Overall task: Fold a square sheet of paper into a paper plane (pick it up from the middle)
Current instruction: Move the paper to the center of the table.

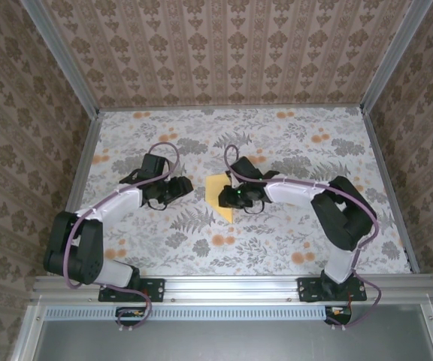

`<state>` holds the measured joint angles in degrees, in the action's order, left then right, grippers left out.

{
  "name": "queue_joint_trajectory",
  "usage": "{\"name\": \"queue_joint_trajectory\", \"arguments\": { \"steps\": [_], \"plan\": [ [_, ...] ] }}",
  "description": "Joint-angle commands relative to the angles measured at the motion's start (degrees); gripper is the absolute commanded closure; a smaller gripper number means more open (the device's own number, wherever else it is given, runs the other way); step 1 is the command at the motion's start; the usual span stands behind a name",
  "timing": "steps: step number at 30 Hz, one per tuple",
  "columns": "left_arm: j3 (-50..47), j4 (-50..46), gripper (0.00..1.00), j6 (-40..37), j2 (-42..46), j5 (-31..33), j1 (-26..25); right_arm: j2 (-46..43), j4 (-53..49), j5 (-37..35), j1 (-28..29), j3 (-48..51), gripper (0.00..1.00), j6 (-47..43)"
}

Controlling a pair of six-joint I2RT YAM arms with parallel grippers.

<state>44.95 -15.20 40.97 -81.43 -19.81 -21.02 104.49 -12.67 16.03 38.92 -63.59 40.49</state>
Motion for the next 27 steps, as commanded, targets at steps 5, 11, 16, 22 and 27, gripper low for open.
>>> {"name": "queue_joint_trajectory", "arguments": {
  "steps": [5,11,16,22,27],
  "plan": [
    [-1.07,2.37,0.42,2.16,-1.38,-1.2,-0.35,7.32,-6.07,-10.01,2.08,-8.29,0.77,3.23],
    [-1.17,2.55,0.42,2.48,-1.61,-1.63,-0.42,9.7,-8.13,-4.98,3.25,-9.22,0.77,-6.22],
    [-1.24,2.63,0.42,2.53,-1.63,-2.16,-0.45,7.36,-13.7,-0.21,3.66,-5.57,0.77,-23.29],
    [-1.71,2.89,0.42,3.32,-1.67,-2.16,-2.06,-2.01,-12.78,-2.53,2.84,-2.77,0.75,-24.0],
    [-3.3,4.0,0.42,6.61,-0.58,-1.73,-4.24,-7.24,-6.52,-4.39,2.74,1.04,0.72,-10.78]
  ]
}}
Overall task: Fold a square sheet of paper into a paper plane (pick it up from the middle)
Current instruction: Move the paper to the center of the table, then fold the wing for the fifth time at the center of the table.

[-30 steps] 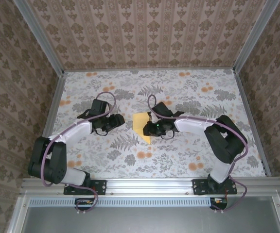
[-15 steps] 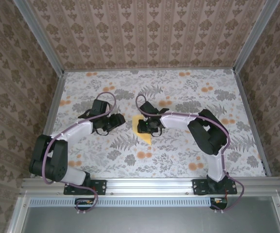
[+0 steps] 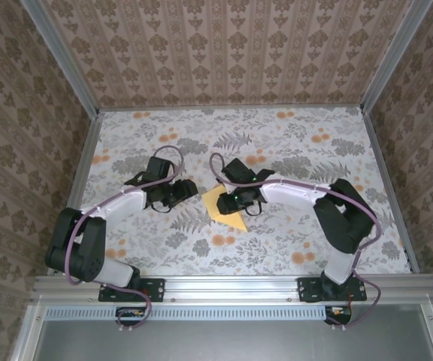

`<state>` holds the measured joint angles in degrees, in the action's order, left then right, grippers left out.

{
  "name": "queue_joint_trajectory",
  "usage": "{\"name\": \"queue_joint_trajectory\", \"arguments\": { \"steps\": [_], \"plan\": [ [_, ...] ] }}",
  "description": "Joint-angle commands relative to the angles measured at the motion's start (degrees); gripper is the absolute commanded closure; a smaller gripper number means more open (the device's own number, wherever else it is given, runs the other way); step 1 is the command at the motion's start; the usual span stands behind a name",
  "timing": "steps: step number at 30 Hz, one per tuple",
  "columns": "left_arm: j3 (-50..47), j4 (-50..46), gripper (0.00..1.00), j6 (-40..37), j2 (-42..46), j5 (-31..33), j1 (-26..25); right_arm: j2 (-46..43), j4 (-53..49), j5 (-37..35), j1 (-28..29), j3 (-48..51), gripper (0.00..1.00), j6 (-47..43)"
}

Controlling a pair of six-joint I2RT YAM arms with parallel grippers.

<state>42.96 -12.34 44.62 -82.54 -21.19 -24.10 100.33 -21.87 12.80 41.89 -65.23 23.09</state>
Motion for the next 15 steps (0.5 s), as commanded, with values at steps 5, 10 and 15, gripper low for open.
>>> {"name": "queue_joint_trajectory", "arguments": {
  "steps": [5,10,15],
  "plan": [
    [-3.83,3.6,0.41,8.12,1.25,0.33,-5.29,-6.21,6.11,-4.47,-0.38,9.37,0.72,15.16],
    [-6.83,7.78,0.41,14.28,1.75,0.45,-9.36,-5.45,9.35,-1.81,-0.44,11.66,0.72,18.32],
    [-8.57,10.47,0.44,17.46,2.03,0.25,-11.25,-2.25,10.83,-1.55,-1.19,12.12,0.75,19.77]
  ]
}}
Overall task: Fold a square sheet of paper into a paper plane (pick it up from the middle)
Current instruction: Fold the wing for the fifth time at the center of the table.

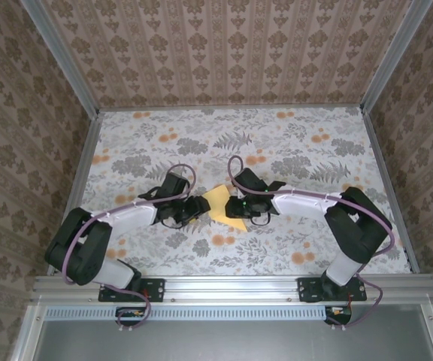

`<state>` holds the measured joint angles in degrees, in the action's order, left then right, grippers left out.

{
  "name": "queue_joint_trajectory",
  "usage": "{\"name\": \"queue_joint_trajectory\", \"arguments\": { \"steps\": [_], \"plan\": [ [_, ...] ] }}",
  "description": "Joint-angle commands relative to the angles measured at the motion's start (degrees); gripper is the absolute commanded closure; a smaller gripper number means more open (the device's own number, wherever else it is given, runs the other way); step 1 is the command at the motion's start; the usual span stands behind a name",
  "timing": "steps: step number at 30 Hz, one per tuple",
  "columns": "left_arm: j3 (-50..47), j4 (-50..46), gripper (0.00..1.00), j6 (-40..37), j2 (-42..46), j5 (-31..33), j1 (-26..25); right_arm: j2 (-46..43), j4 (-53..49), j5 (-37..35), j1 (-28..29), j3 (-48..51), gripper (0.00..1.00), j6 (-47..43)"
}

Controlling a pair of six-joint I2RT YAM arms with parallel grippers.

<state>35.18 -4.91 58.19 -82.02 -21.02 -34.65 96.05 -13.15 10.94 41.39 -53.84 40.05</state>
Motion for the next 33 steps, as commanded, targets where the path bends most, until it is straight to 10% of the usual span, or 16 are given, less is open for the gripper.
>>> {"name": "queue_joint_trajectory", "arguments": {
  "steps": [1,33],
  "plan": [
    [-0.97,3.46,0.45,4.22,1.36,-0.12,-0.92,2.61,2.8,0.61,-1.0,1.1,0.75,3.16],
    [2.15,12.64,0.5,10.09,-8.9,-4.82,-4.33,5.59,23.28,18.1,-11.63,15.13,0.76,10.23]
  ]
}}
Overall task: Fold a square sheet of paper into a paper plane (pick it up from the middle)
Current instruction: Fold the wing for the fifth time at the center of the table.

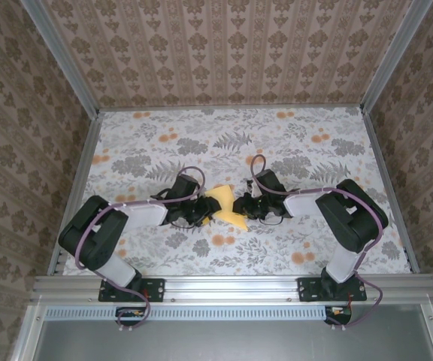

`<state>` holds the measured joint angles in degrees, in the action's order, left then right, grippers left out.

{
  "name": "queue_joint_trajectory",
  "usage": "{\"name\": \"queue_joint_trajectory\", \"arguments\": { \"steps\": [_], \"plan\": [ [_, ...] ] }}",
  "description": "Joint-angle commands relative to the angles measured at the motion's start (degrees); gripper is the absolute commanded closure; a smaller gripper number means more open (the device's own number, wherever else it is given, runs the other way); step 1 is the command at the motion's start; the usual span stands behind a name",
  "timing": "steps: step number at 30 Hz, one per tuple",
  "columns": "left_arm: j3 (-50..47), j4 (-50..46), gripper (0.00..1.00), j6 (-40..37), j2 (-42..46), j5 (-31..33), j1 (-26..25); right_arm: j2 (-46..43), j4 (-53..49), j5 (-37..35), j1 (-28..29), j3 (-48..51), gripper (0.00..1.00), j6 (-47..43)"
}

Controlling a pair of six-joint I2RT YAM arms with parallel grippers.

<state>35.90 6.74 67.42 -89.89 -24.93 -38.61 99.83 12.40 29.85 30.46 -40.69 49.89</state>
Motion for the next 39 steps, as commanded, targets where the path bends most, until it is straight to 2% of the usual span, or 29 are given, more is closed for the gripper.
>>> {"name": "queue_joint_trajectory", "arguments": {
  "steps": [1,3,10,14,17,20,22,26,28,31,33,34,36,39],
  "plan": [
    [1.59,1.08,0.5,0.87,-1.24,-0.91,-0.37,1.79,-2.27,-0.69,-0.66,1.93,0.76,0.39],
    [1.88,1.3,0.51,0.9,-1.92,-0.96,-0.39,1.68,-2.18,-0.36,-0.75,1.95,0.76,0.32],
    [3.02,2.86,0.63,0.55,-3.57,-1.25,-0.41,1.51,-1.92,0.46,-0.84,2.21,0.76,-0.38],
    [2.87,4.64,0.7,1.01,-4.24,-1.52,-0.39,0.44,-0.99,1.42,-0.84,2.28,0.73,-1.82],
    [2.5,5.93,0.77,1.4,-4.08,-1.4,-0.4,-1.69,-1.1,1.34,-0.84,2.19,0.67,-4.54],
    [2.38,6.37,0.86,1.57,-3.76,-0.92,-0.41,-4.71,-2.12,0.25,-0.75,1.62,0.56,-8.66],
    [2.34,6.59,0.92,1.5,-3.61,-0.69,-0.41,-6.76,-3.28,-1.14,-0.66,1.23,0.5,-11.62],
    [2.66,5.93,0.97,1.66,-3.15,-0.67,-0.71,-11.49,-4.61,-5.91,0.52,2.03,0.47,-18.88],
    [2.91,5.1,0.97,1.97,-2.94,-0.65,-0.88,-14.52,-5.98,-12.05,3.17,2.97,0.46,-24.4],
    [3.51,3.5,0.97,2.1,-2.45,-0.56,-0.95,-18.01,-4.49,-19.83,6.92,5.73,0.5,-31.11],
    [3.87,2.45,0.97,2.17,-2.14,-0.53,-1.11,-19.35,-2.69,-21.44,7.5,7.27,0.6,-34.12],
    [4.04,1.96,0.97,2.28,-1.93,-0.56,-1.12,-19.7,-2.59,-21.15,7.6,7.45,0.61,-35.41],
    [4.28,0.86,0.97,2.32,-1.45,-0.46,-1.03,-19.77,-1.24,-20.43,8.76,8.9,0.59,-40.58],
    [4.66,-0.23,0.97,2.48,-1.01,-0.29,-1.01,-19.77,-0.15,-24.39,12.2,10.54,0.54,-46.04]
  ]
}}
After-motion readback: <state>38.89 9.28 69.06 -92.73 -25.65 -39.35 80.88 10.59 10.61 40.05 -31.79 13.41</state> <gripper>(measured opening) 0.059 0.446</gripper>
